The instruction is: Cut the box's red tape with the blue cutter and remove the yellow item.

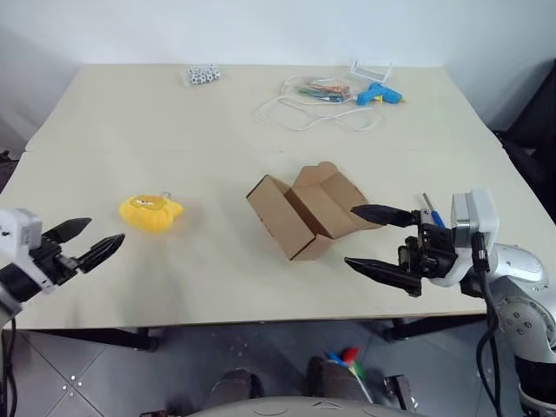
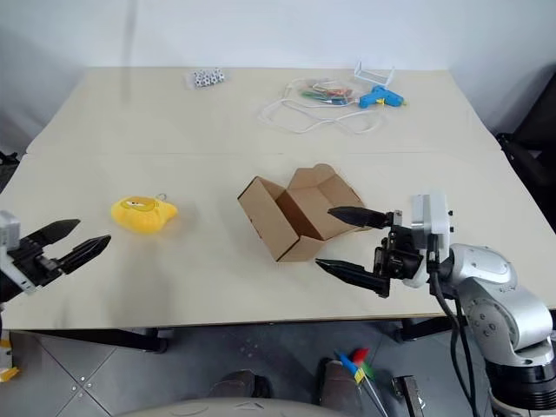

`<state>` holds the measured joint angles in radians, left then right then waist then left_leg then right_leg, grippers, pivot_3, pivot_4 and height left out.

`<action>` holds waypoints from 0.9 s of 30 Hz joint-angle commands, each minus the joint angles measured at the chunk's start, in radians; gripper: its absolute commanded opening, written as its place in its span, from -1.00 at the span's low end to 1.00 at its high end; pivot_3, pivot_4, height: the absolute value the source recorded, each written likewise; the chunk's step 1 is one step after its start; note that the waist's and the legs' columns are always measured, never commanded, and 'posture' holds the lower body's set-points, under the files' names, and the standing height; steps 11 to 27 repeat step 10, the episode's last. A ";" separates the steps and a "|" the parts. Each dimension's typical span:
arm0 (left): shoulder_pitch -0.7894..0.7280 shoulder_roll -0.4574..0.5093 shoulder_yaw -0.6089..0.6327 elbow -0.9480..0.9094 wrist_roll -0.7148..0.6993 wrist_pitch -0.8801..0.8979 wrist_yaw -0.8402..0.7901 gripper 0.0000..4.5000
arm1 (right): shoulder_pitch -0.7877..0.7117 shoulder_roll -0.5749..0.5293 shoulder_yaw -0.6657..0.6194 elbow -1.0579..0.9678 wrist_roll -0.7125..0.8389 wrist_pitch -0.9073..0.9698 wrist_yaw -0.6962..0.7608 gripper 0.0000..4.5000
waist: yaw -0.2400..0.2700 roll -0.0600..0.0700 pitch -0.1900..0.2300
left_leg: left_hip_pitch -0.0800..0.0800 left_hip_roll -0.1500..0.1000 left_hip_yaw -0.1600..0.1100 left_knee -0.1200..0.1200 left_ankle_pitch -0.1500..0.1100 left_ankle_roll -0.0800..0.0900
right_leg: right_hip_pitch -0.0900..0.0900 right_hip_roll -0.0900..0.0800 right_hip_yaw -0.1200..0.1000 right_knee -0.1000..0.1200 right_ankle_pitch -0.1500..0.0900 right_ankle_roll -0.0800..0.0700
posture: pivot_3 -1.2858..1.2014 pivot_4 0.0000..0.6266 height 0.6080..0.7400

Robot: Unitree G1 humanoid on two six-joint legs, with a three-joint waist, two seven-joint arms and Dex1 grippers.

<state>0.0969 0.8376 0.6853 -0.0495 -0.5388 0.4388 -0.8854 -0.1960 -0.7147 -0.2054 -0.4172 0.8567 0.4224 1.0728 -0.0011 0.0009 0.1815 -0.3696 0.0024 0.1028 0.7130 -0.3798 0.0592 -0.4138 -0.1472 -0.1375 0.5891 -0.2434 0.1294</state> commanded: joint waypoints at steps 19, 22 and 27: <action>0.204 0.006 0.129 -0.083 0.055 -0.189 -0.098 0.99 | 0.166 -0.118 -0.095 0.086 -0.173 -0.172 0.171 1.00 | 0.002 0.002 0.001 | 0.000 0.001 0.001 -0.002 -0.003 -0.004 | 0.000 -0.001 0.002 -0.003 -0.001 -0.002 | 0.03 -0.52 1.00; 0.204 0.006 0.129 -0.083 0.055 -0.189 -0.098 0.99 | 0.166 -0.118 -0.095 0.086 -0.173 -0.172 0.171 1.00 | 0.002 0.002 0.001 | 0.000 0.001 0.001 -0.002 -0.003 -0.004 | 0.000 -0.001 0.002 -0.003 -0.001 -0.002 | 0.03 -0.52 1.00; 0.204 0.006 0.129 -0.083 0.055 -0.189 -0.098 0.99 | 0.166 -0.118 -0.095 0.086 -0.173 -0.172 0.171 1.00 | 0.002 0.002 0.001 | 0.000 0.001 0.001 -0.002 -0.003 -0.004 | 0.000 -0.001 0.002 -0.003 -0.001 -0.002 | 0.03 -0.52 1.00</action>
